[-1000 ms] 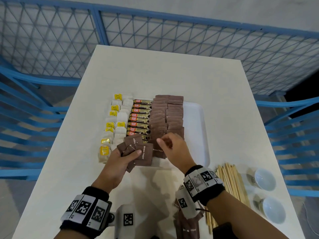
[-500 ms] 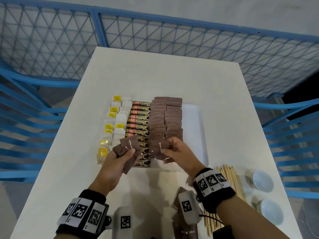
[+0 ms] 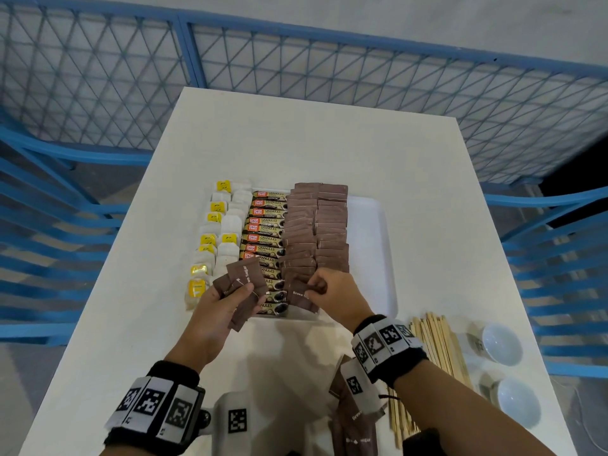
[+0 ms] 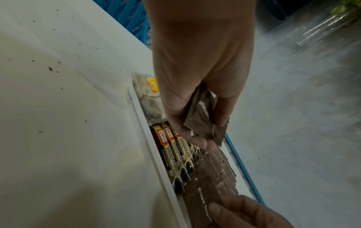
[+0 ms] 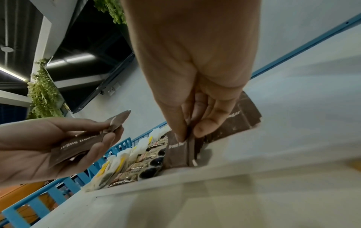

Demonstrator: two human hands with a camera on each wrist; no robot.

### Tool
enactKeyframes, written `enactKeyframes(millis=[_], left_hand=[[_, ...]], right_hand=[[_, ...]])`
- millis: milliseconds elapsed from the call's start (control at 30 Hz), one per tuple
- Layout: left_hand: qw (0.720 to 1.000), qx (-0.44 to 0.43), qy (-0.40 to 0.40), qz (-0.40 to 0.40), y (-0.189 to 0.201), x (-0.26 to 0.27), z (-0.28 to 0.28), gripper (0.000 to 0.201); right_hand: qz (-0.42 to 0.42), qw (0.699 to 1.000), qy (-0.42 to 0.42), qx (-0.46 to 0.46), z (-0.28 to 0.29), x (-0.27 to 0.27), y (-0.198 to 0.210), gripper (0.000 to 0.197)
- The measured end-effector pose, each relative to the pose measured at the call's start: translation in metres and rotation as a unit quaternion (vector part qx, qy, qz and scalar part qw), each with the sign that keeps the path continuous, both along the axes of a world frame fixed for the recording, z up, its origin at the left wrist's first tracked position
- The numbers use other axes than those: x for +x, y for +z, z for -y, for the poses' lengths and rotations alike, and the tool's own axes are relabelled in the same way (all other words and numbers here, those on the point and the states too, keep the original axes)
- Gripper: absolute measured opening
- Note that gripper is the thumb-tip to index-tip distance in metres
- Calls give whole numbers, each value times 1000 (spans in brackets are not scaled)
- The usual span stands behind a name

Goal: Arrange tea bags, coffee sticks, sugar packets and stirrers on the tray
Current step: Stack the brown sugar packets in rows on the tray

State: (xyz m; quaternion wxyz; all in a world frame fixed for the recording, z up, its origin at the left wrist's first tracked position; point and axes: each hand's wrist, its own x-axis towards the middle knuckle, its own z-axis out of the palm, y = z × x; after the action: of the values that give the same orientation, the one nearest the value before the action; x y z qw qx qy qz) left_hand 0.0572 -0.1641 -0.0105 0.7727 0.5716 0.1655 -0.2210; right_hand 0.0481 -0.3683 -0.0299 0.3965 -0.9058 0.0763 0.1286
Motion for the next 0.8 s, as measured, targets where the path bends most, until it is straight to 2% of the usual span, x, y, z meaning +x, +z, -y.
enactKeyframes(millis=[133, 333, 400, 533, 700, 800], left_hand=[[1000, 2, 3, -5, -1, 0, -2, 19], [1000, -5, -15, -16, 0, 1, 0, 26], [999, -1, -35, -14, 0, 1, 1, 27], [998, 20, -65, 1, -1, -1, 3, 30], [995, 34, -97, 5, 0, -3, 4, 31], [993, 48, -110, 10, -1, -4, 3, 32]], right_hand=[[17, 1000, -7, -1, -4, 3, -5, 9], [69, 996, -5, -61, -3, 5, -10, 24], [102, 993, -2, -57, -6, 5, -7, 22], [138, 990, 33, 23, -17, 7, 11, 21], [36, 989, 51, 132, -27, 9, 24, 31], [16, 976, 61, 207, -25, 6, 25, 46]])
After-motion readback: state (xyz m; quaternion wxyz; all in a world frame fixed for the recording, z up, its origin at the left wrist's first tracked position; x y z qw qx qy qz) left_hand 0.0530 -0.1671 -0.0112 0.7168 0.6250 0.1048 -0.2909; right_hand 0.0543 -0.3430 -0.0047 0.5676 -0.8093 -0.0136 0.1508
